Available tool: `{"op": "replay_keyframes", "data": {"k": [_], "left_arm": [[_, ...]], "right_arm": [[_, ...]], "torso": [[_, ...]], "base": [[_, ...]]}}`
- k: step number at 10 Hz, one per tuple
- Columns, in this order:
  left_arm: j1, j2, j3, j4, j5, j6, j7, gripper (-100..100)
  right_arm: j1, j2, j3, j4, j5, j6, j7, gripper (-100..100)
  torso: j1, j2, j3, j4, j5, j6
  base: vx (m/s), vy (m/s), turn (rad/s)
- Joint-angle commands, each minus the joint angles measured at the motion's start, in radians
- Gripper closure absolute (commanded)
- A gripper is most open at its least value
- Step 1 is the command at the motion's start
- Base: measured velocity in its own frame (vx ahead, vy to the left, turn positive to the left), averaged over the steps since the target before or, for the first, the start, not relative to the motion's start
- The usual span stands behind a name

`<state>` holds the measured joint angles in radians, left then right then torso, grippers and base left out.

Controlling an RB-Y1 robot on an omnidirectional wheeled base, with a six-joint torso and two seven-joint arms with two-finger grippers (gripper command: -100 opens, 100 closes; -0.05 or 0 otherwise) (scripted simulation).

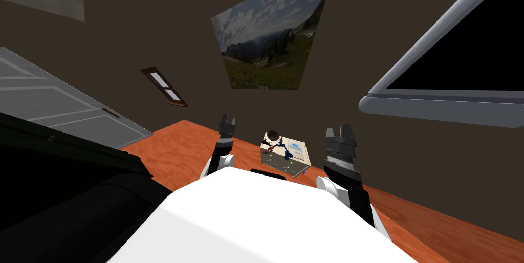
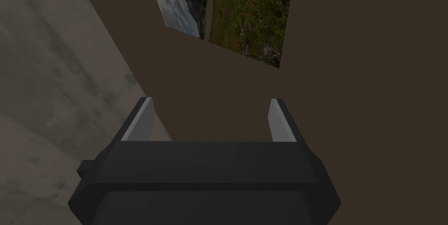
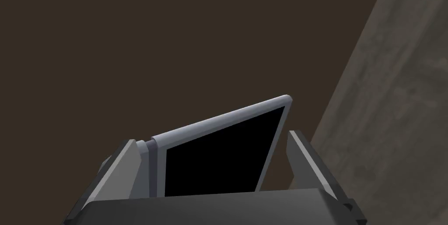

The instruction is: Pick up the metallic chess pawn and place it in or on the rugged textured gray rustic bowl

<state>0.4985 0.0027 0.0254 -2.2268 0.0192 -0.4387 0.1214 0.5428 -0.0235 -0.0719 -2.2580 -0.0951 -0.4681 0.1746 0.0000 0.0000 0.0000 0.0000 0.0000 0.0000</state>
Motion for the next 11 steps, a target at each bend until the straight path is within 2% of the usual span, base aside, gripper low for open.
{"op": "replay_keyframes", "data": {"k": [1,6,7,10,11], "left_arm": [[0.000,0.000,0.000,0.000,0.000,0.000,0.000,0],[0.000,0.000,0.000,0.000,0.000,0.000,0.000,0],[0.000,0.000,0.000,0.000,0.000,0.000,0.000,0],[0.000,0.000,0.000,0.000,0.000,0.000,0.000,0],[0.000,0.000,0.000,0.000,0.000,0.000,0.000,0]], "right_arm": [[0.004,-0.031,0.004,0.016,0.031,0.008,0.014,-100],[0.023,-0.132,0.022,0.094,0.161,0.043,0.076,-100],[0.023,-0.132,0.022,0.094,0.168,0.043,0.076,-100],[0.037,-0.203,0.037,0.166,0.266,0.072,0.131,-100],[0.037,-0.203,0.037,0.166,0.283,0.072,0.131,-100]], "torso": [[0.000,0.000,0.000,0.000,0.000,0.000],[-0.001,0.002,0.001,0.001,0.000,0.000],[-0.001,0.002,0.001,0.000,0.000,0.000],[0.000,0.002,0.001,0.001,0.000,0.000],[-0.001,0.003,0.001,0.001,0.000,0.000]], "base": [[-0.018,-0.003,0.095],[-0.035,-0.005,0.159],[-0.031,-0.009,0.041],[-0.038,0.004,0.213],[-0.027,-0.008,0.062]]}}
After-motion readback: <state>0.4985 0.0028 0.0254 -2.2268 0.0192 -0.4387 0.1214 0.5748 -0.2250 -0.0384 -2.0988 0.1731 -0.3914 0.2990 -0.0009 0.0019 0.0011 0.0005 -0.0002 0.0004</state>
